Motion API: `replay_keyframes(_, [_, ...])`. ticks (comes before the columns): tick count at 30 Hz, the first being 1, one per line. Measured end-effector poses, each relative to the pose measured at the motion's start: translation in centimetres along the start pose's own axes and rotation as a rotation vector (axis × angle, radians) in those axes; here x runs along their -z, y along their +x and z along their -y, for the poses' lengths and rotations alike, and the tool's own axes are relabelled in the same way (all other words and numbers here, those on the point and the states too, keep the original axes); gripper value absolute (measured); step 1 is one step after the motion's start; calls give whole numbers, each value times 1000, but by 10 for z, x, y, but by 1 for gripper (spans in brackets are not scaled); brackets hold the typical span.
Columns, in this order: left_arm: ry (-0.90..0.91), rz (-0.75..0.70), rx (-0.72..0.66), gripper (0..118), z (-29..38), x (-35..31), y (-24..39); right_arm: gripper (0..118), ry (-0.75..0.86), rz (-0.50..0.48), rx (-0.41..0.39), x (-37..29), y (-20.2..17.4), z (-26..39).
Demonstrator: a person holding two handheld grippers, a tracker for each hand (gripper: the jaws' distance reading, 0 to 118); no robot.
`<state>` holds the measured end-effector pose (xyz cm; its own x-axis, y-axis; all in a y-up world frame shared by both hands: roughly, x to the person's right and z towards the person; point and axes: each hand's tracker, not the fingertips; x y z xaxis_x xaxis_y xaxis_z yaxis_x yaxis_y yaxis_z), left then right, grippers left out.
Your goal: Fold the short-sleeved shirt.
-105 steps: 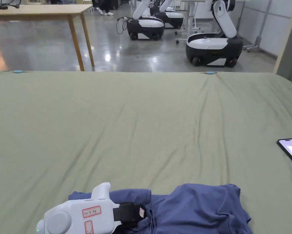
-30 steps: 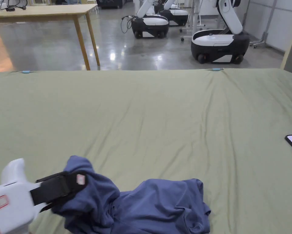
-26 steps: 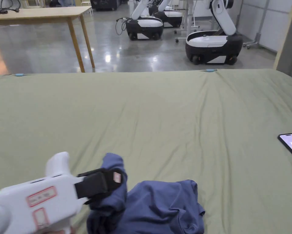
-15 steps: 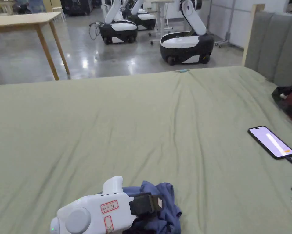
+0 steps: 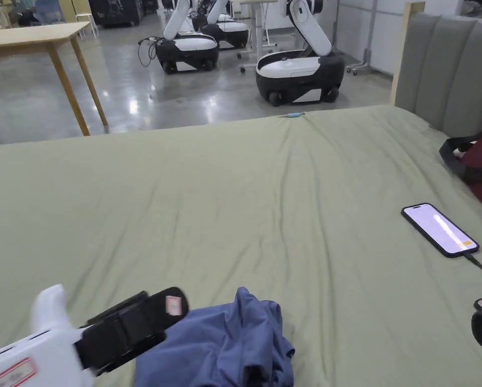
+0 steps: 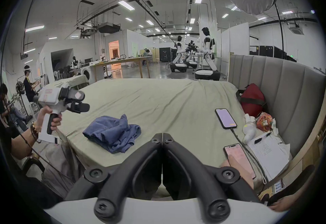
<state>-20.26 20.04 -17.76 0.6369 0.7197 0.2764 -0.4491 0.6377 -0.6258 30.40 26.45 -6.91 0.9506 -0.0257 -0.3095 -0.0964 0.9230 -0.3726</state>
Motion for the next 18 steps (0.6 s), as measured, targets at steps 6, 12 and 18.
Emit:
replay_keyframes(6, [-51,-111,-8,5,15,-29,-15,0,-11,-38,-13,16,-8,-3])
replay_keyframes(12, [-134,-1,53,5,15,44,13,0,-8,-60,-35,17,-17,-10])
replay_keyframes(18, [-375,-11,45,5,47,154,5,0,13,-51,-35,1,-18,-9])
